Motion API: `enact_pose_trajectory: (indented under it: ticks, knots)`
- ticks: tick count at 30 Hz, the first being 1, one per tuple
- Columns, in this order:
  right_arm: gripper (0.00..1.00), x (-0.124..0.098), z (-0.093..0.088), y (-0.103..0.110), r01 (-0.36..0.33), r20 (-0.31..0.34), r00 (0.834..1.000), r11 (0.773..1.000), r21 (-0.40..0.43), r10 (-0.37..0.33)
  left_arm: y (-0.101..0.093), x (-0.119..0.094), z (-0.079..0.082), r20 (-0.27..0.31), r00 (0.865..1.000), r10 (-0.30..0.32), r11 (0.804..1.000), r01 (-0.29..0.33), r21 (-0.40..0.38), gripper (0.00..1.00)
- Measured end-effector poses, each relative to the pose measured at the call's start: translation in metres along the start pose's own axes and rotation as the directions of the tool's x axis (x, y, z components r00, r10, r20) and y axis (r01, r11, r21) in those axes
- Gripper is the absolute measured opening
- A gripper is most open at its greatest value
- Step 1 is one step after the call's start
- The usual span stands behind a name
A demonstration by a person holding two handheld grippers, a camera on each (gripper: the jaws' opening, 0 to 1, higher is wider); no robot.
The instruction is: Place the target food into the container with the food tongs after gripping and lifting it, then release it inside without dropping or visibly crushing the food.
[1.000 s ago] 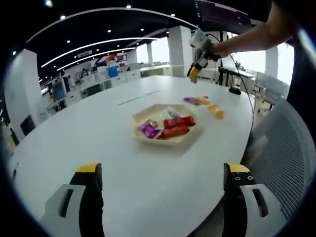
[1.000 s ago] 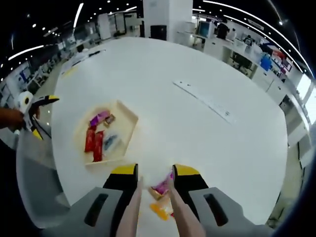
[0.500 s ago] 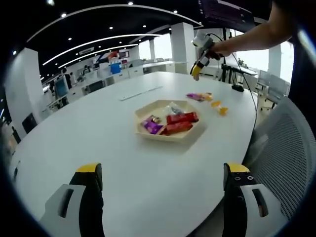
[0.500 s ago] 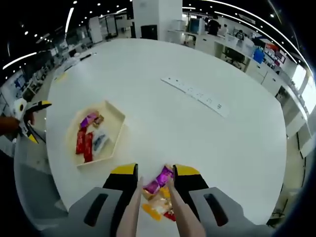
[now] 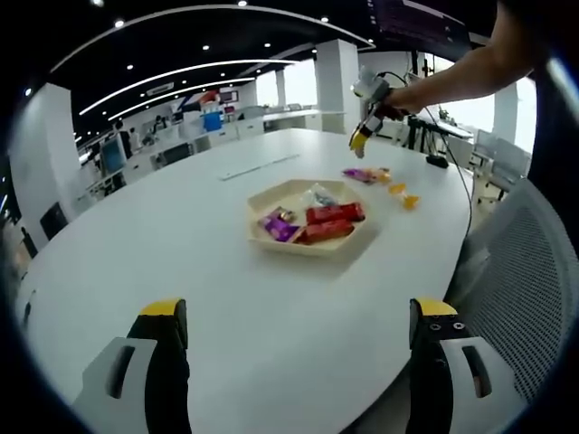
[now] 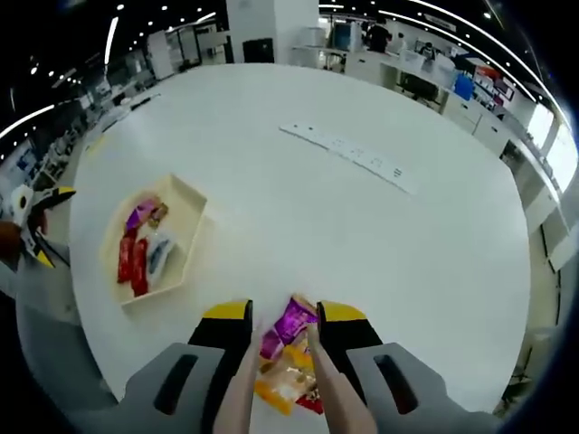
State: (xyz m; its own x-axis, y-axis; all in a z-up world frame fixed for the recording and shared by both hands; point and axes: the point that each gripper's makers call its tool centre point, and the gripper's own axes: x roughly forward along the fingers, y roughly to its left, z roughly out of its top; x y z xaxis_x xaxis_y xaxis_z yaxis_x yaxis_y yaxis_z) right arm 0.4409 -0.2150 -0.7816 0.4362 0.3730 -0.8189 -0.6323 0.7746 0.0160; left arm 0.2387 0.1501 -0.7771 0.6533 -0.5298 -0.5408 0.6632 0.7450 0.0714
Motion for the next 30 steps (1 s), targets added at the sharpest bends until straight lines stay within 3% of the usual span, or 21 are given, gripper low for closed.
enact_pose_trajectory:
  ticks: [18,30]
  knots:
    - [0.27,0.022,-0.012,-0.009,0.031,-0.014,0.999,0.992,0.119,-0.029,-0.001,0.003,-0.004,-0.016,1.0,-0.013,1.0,0.012,-0.02,0.99]
    - [0.28,0.036,-0.023,-0.005,0.03,-0.035,0.999,0.993,0.118,-0.026,0.0,0.003,-0.006,-0.02,1.0,-0.011,1.0,0.011,-0.029,0.99]
